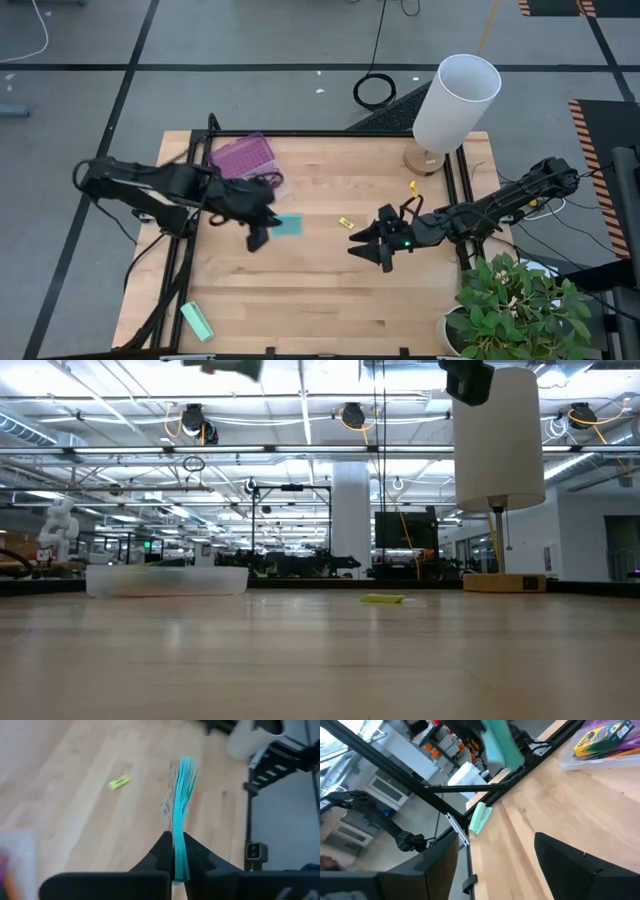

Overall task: Pack school essentials
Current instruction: Put the blue sticky notes into the supply box

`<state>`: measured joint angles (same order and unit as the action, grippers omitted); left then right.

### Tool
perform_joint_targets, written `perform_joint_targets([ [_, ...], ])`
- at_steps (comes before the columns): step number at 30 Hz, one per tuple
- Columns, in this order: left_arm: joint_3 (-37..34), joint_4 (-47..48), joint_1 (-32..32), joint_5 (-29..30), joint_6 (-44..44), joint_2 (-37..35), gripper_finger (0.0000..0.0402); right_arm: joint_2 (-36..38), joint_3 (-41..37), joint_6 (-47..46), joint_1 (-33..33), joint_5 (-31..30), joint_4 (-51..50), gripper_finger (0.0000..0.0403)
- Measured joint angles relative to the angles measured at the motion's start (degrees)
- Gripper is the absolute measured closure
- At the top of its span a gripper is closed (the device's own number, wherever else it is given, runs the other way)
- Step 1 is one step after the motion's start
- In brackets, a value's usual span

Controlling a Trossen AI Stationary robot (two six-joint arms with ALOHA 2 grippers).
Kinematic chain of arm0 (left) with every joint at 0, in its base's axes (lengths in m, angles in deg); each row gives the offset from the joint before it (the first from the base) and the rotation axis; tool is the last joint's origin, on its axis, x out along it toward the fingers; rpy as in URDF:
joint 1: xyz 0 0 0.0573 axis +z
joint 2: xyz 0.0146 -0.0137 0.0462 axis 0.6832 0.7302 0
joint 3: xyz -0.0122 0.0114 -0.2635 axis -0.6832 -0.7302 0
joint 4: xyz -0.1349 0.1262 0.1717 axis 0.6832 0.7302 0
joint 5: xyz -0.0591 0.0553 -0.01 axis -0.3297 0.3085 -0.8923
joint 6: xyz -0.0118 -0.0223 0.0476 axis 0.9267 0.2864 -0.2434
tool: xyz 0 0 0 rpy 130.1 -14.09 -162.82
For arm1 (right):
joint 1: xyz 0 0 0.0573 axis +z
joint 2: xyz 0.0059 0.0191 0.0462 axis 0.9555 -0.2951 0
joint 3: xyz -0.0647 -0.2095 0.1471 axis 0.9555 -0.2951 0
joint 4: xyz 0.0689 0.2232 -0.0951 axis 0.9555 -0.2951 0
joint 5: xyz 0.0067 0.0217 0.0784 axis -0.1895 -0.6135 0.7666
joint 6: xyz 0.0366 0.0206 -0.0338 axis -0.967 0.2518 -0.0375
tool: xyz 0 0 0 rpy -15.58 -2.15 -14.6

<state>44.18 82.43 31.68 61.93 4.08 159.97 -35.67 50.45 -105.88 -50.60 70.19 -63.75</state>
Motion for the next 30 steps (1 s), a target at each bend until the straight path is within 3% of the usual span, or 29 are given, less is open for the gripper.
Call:
perform_joint_targets([
  [3, 0.01, 5.94, 0.65, 1.08, 1.43, -3.67, 0.0375, 0.01, 0.00, -1.70, 0.02, 0.00, 0.53, 0.0148],
  [7, 0.01, 13.96, 0.97, 1.91, 1.77, -8.35, 0.0390, 0.01, 0.00, -2.92, 0.04, 0.00, 0.60, 0.0148],
  [11, 0.01, 21.00, 2.09, 7.35, 2.63, -11.87, 0.0385, 0.01, 0.00, -2.97, 0.04, -0.01, 1.61, 0.0148],
  [15, -0.11, 22.16, 5.47, 14.34, 1.66, -13.67, 0.0371, 0.01, -0.01, -2.96, 0.04, -0.05, 2.59, 0.0148],
  [18, -1.86, 18.60, 9.78, 14.79, -2.71, -14.05, 0.0383, 0.01, -0.02, -2.97, 0.04, -0.29, 3.88, 0.0148],
  [23, -9.16, 7.70, 18.92, 6.85, -10.85, -14.01, 0.0386, 0.01, 0.00, -4.59, 0.35, -2.21, 4.23, 0.0148],
  [30, -23.37, -7.55, 32.62, -7.95, -15.28, -13.99, 0.0385, 0.01, -0.02, -7.55, 0.37, -3.74, 4.37, 0.0148],
])
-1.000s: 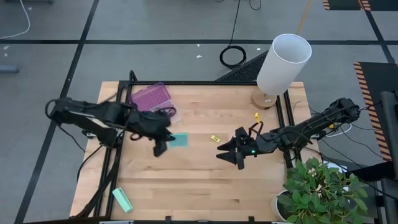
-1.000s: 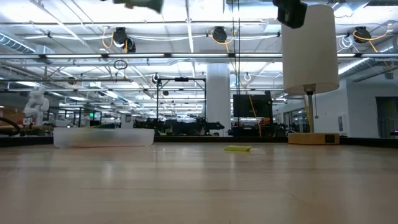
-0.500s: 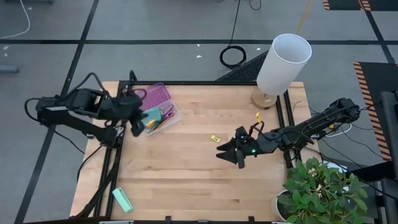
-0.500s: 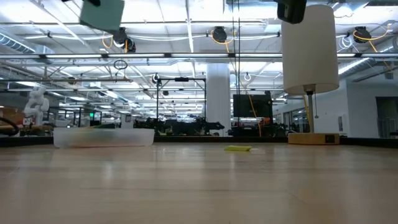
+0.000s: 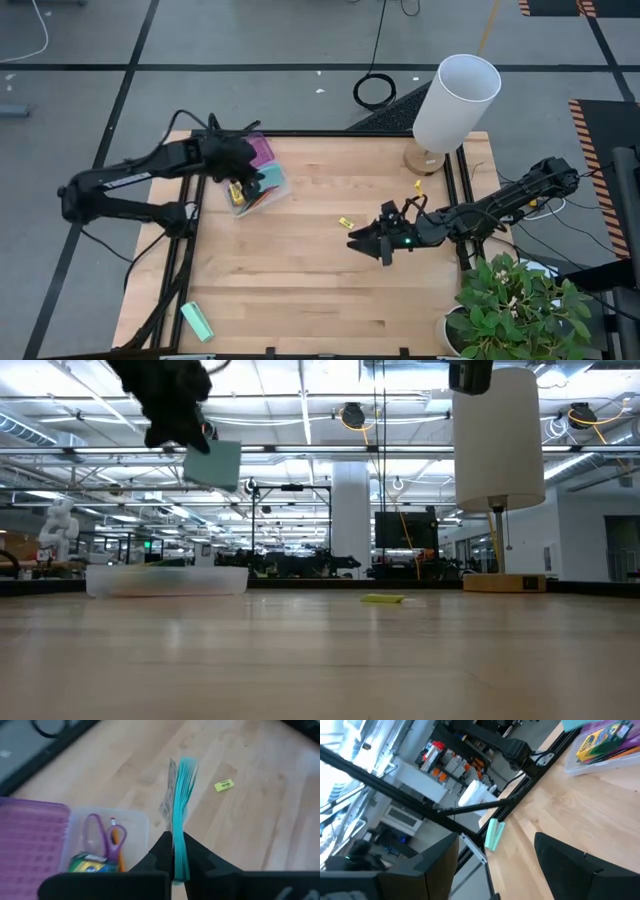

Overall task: Pack school essentials
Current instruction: Put the blue sticky notes into the supply box

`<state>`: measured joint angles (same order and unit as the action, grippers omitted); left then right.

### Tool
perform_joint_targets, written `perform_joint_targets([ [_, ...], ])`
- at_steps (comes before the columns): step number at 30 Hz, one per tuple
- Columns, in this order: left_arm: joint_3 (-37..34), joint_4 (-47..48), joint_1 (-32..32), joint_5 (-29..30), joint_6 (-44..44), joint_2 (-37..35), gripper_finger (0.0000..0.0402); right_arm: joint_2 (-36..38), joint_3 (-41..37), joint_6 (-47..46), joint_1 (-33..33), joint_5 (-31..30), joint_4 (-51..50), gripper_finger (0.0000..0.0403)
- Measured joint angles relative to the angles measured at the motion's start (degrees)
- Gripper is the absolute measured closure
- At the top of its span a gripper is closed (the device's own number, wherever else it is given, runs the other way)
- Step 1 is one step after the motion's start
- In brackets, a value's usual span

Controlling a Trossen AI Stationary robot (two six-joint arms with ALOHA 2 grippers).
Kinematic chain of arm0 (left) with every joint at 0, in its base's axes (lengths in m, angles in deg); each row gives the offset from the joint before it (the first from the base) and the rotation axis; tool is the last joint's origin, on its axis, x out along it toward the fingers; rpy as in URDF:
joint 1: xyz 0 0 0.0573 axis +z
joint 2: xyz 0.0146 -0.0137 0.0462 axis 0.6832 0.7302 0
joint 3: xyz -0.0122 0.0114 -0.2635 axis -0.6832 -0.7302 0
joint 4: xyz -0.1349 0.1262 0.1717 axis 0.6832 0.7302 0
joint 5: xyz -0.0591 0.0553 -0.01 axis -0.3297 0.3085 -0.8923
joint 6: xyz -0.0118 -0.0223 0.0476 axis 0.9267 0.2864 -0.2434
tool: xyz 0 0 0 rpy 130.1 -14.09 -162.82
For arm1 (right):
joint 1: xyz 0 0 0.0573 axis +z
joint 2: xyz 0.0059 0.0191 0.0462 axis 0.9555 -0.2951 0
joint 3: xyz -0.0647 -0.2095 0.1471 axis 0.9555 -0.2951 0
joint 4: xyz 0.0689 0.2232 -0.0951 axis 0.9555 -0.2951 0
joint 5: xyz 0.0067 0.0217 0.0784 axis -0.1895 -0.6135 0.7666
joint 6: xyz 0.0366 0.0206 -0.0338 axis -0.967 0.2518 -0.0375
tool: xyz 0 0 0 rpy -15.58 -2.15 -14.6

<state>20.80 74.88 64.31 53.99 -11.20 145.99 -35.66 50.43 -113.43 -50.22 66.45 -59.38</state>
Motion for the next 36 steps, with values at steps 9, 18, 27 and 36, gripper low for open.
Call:
perform_joint_targets([
  [9, -11.68, -14.75, 14.68, -16.26, -0.97, 3.79, 0.0377, 0.00, 0.00, -2.72, -0.07, -1.28, -0.01, 0.0148],
  [18, -14.30, -20.18, 21.95, -21.62, -4.23, 11.75, 0.0385, 0.00, 0.00, -3.96, -0.25, -4.74, -0.03, 0.0148],
  [27, -14.32, -21.06, 22.56, -22.16, -4.59, 16.23, 0.0392, -0.01, 0.00, -2.98, -1.95, -5.52, -0.07, 0.0148],
  [36, -14.32, -20.28, 22.59, -17.23, -5.52, 16.28, 0.0365, 0.00, 0.00, -1.45, -3.53, -5.44, -0.07, 0.0148],
])
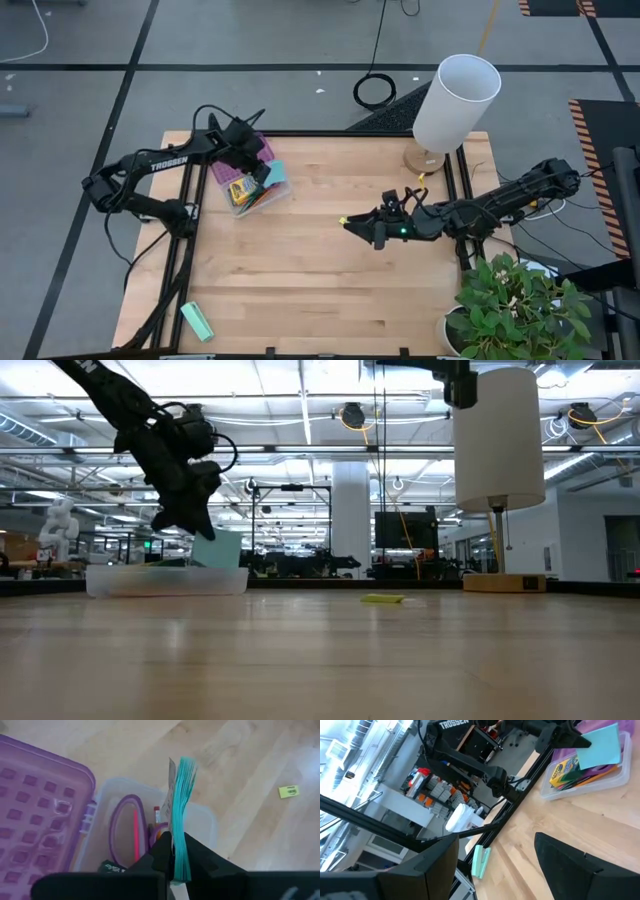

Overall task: Pack school essentials
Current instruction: Put the blue sticky notes into the supply box

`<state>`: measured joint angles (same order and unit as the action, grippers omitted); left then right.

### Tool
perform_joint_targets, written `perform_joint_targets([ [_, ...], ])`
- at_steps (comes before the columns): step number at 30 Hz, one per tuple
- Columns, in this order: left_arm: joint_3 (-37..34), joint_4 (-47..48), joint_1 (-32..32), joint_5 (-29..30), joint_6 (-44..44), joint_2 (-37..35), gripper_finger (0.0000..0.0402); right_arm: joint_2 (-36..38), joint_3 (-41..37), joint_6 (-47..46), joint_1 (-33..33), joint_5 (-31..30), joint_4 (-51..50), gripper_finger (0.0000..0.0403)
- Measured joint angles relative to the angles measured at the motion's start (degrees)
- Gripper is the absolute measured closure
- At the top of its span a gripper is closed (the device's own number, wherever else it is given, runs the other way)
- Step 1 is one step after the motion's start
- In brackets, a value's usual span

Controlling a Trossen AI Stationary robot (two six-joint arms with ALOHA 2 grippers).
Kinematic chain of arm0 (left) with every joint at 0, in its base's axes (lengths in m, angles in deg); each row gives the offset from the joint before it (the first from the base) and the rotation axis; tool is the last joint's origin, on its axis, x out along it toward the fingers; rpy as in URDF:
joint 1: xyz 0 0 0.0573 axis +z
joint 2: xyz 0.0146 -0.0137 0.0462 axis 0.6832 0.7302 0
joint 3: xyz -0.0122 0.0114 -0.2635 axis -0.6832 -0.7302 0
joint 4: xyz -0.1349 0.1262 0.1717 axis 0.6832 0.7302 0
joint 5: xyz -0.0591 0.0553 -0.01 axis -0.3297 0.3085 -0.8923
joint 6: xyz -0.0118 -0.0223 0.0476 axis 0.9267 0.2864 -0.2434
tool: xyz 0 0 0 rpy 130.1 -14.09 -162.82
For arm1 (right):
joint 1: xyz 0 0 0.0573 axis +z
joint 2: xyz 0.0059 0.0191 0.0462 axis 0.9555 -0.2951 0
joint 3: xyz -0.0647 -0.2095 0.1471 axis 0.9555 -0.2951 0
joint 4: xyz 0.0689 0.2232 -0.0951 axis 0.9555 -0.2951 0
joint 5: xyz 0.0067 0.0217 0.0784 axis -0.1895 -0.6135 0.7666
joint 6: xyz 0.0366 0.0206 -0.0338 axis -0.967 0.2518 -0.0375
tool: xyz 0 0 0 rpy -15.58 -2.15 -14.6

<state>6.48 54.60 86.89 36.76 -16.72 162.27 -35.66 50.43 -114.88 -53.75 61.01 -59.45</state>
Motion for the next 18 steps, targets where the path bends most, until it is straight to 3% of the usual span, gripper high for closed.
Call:
perform_joint_targets([
  [10, 0.00, 0.63, -0.20, 3.21, 0.49, 0.00, 0.0361, 0.00, 0.00, 0.51, -0.32, 0.15, -0.02, 0.0148],
  [18, 0.00, 0.66, -0.21, 0.54, 1.36, 0.00, 0.0373, 0.00, 0.00, 0.75, -0.32, 0.15, -0.02, 0.0148],
])
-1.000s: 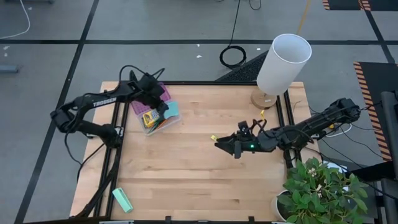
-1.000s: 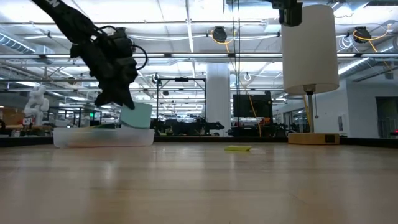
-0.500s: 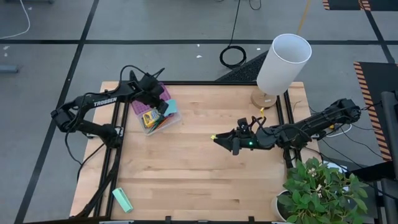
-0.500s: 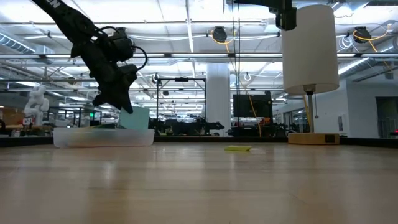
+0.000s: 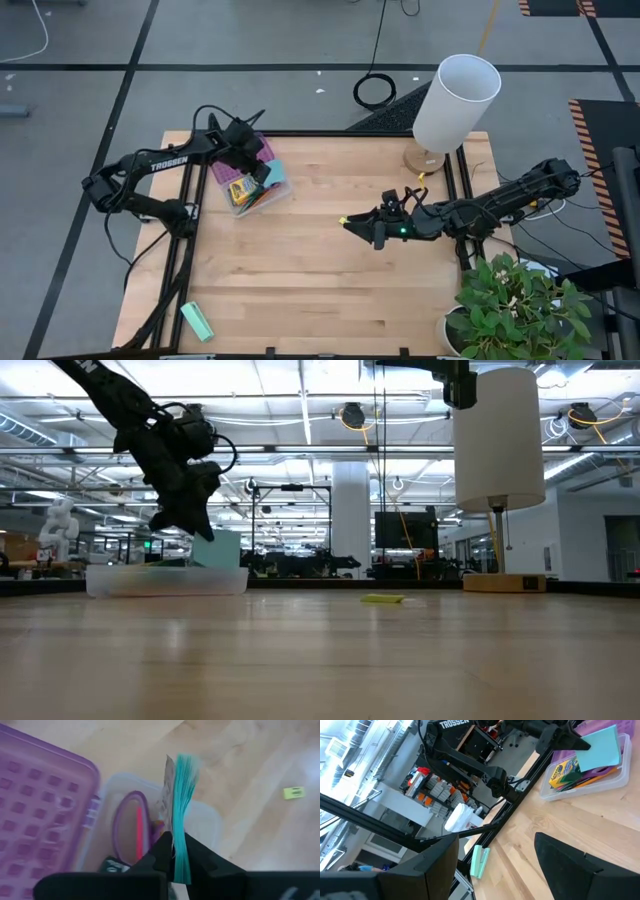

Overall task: Pack school essentials
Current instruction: Put the blue sticky notes into the supply box

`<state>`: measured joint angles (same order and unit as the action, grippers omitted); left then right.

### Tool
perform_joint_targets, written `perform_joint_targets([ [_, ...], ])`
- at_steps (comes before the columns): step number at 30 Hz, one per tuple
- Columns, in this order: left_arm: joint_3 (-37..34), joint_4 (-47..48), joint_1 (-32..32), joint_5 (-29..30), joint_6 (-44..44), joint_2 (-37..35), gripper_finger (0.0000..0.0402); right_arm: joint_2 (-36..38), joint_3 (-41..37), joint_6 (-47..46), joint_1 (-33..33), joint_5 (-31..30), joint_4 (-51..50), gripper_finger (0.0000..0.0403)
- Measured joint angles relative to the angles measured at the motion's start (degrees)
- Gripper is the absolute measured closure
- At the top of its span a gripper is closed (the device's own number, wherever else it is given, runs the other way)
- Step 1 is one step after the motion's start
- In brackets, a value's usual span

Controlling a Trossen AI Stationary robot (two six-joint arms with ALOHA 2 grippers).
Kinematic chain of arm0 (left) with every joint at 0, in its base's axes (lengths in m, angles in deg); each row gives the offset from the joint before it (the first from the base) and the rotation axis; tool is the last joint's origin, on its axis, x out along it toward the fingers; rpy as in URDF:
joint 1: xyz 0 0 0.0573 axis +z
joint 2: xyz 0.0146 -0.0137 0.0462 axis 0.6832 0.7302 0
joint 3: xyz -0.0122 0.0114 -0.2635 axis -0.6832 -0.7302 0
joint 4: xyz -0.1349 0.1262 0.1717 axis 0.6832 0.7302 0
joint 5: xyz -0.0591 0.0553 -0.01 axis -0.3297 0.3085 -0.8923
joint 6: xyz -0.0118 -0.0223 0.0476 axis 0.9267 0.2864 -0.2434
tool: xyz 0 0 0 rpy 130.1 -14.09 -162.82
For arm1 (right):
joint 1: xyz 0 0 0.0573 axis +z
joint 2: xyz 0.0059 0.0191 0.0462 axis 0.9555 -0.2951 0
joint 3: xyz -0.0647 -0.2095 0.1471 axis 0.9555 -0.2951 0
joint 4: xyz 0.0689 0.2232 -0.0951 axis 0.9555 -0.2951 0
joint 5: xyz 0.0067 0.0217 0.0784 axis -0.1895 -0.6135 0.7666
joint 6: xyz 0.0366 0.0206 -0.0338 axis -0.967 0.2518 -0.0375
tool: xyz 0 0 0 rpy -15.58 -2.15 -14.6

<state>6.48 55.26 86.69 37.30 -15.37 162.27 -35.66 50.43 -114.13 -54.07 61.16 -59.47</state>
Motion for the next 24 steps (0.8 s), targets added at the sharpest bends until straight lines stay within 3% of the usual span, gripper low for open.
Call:
perform_joint_targets([
  [5, 0.00, 0.00, -0.02, -4.09, 3.29, 0.00, 0.0385, 0.00, 0.00, 0.00, 0.00, 0.02, 0.00, 0.0148],
  [16, 0.00, 0.12, -0.68, 0.23, 0.56, 0.00, 0.0373, 0.00, 0.00, 0.37, 0.02, 0.04, 0.00, 0.0148],
  [24, 0.00, 2.31, -1.78, 6.21, -0.91, -0.02, 0.0294, 0.00, 0.00, 0.87, 0.02, 0.06, 0.00, 0.0148],
])
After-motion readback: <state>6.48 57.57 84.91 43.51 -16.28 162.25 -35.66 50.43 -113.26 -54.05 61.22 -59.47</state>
